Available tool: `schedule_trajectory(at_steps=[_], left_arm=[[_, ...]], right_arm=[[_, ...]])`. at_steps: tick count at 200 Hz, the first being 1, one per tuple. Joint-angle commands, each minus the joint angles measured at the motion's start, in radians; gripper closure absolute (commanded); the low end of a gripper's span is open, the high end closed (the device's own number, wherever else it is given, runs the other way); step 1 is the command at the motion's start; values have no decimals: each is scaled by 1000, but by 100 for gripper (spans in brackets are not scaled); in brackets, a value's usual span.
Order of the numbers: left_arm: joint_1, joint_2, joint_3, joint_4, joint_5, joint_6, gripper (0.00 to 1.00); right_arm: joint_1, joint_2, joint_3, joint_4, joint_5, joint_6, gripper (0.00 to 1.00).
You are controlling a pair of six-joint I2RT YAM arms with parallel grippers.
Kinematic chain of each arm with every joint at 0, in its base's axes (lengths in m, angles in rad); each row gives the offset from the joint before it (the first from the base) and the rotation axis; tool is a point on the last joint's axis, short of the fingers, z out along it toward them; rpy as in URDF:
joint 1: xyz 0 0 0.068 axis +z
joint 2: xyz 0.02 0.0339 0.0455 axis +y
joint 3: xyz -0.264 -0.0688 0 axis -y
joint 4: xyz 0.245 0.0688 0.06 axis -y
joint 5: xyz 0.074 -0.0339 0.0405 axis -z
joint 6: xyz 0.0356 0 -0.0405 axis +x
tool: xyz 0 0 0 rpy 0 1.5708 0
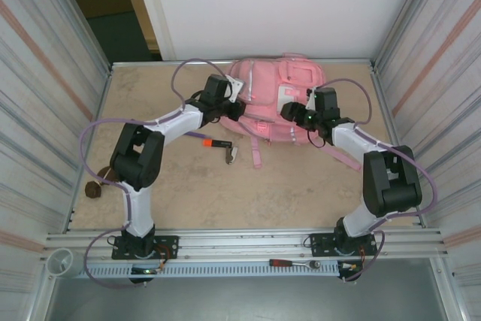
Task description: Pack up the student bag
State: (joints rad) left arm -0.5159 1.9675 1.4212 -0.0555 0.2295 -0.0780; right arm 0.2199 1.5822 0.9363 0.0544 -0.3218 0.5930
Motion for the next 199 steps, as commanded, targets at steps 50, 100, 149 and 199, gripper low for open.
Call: schedule_trajectory(at_steps=[50, 100, 149, 199], left_arm=[[5, -14, -5, -1, 35, -17, 100], [-12, 13, 11, -21, 13, -2, 100], [-19, 21, 18, -38, -14, 15, 100], [-51, 42, 58, -133, -234, 73, 94]], right_arm=[[62, 120, 154, 23, -6, 115, 35], [75, 237, 269, 9, 3, 145, 42], [93, 332, 367, -18, -22, 145, 54], [94, 326, 371, -4, -34, 156, 93]])
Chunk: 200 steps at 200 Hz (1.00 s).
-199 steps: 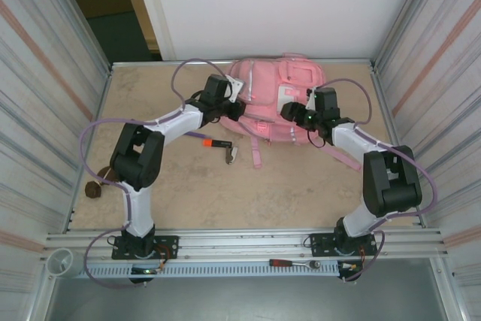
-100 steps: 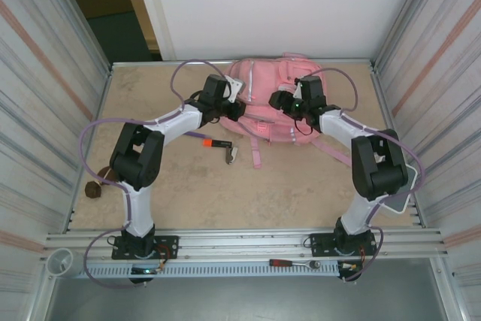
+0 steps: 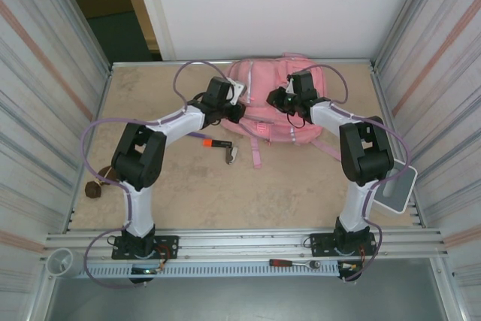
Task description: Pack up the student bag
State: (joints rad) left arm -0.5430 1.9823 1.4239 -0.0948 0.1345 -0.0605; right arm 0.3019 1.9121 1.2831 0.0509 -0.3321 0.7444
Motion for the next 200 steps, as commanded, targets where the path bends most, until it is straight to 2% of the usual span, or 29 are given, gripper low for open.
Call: schedule_trajectory(at_steps=[1, 25, 84, 200], left_arm=[[-25, 29, 58, -97, -144, 58, 94], [-44, 55, 97, -142, -235, 87, 89], [-72, 91, 136, -176, -351, 107, 83], [-76, 71, 124, -174, -392, 99, 75]], right_arm=[[11, -5, 25, 0, -23, 4, 93], [13, -18, 24, 1, -38, 9, 100], [15, -23, 13, 1, -45, 10, 100], [11, -19, 5, 4, -46, 7, 100]])
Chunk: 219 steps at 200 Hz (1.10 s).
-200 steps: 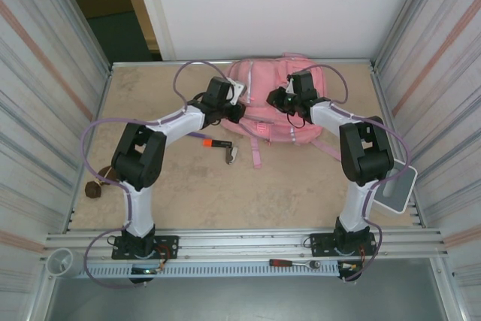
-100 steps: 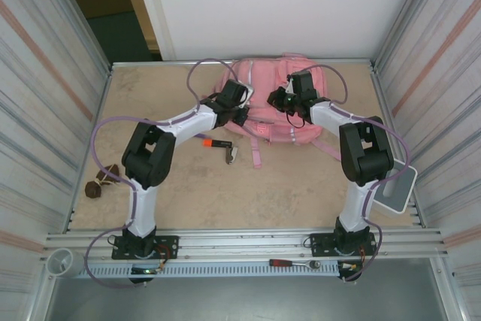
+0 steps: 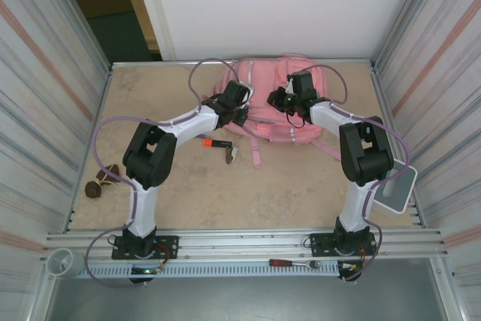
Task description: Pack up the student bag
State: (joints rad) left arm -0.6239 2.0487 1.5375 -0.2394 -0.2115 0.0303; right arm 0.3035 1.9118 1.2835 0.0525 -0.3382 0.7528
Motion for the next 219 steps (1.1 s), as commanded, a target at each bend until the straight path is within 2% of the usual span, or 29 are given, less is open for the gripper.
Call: schedule_trajectory(at_steps=[1, 22, 139, 150, 200, 219], left_arm=[[4, 3, 9, -29, -45, 8, 75], [4, -2, 8, -29, -52, 8, 76], [21, -48, -26, -28, -42, 17, 98], [27, -59, -35, -26, -29, 20, 100], [76, -112, -94, 18, 101, 13, 100], [87, -117, -97, 17, 118, 20, 100]], right_arm=[[10, -18, 4, 3, -41, -1, 100], [10, -17, 4, 2, -40, -1, 100], [-19, -41, -24, -29, -47, -25, 100], [-24, -47, -23, -42, -47, -37, 100], [-45, -60, 0, -113, -67, -96, 100], [-54, -61, 11, -147, -79, -125, 100]])
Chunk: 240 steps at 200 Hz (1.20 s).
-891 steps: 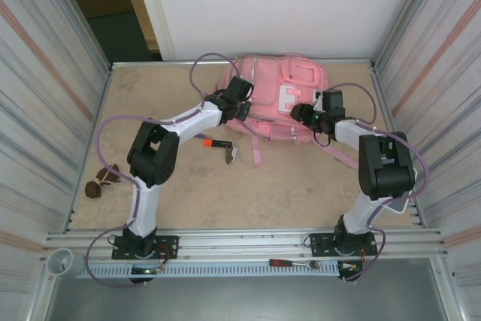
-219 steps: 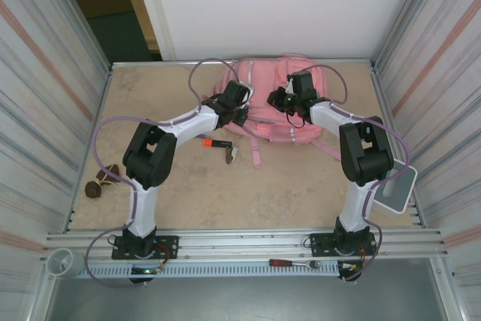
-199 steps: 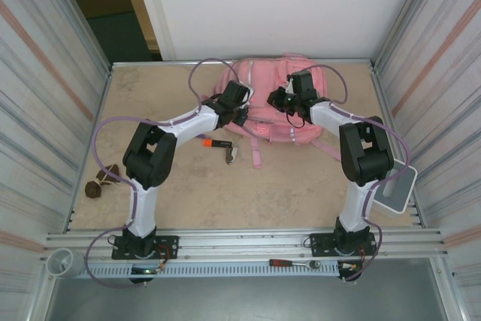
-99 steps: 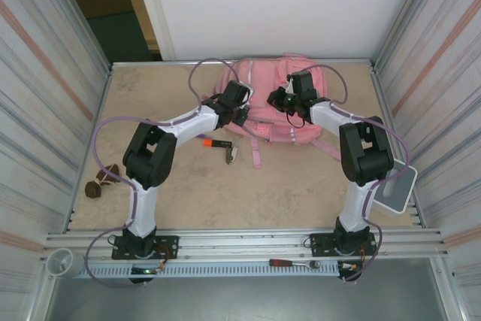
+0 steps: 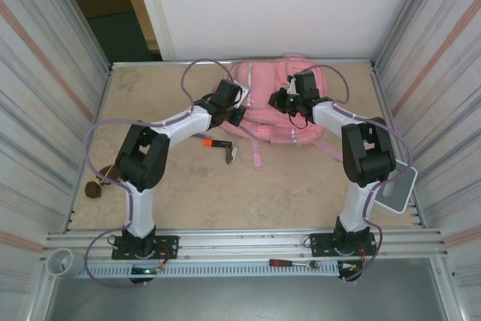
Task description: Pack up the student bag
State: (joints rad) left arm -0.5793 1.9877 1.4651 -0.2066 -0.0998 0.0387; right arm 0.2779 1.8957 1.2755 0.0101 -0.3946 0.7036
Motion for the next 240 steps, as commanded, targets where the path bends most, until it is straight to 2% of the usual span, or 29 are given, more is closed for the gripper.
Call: schedule_trajectory(at_steps=[1, 39, 67, 134, 175, 194, 240], left_arm=[[43, -57, -24, -16, 5, 12, 100], [54, -72, -42, -4, -57, 61, 100], [68, -75, -36, -11, -55, 87, 100], [20, -145, -109, 41, 232, 49, 100], [-64, -140, -107, 64, 309, -4, 100], [-111, -121, -77, 65, 324, -26, 100], [-162, -68, 0, 68, 331, -97, 100]], right_arm=[[-30, -46, 20, -106, -22, -78, 100], [-67, -68, 33, -199, -30, -157, 100], [-102, -74, 58, -275, -35, -227, 100], [-144, 2, 229, -452, -150, -353, 100], [-168, 27, 335, -568, -210, -445, 100], [-213, -5, 303, -576, -210, -438, 93], [-291, -212, 82, -517, -141, -345, 56]])
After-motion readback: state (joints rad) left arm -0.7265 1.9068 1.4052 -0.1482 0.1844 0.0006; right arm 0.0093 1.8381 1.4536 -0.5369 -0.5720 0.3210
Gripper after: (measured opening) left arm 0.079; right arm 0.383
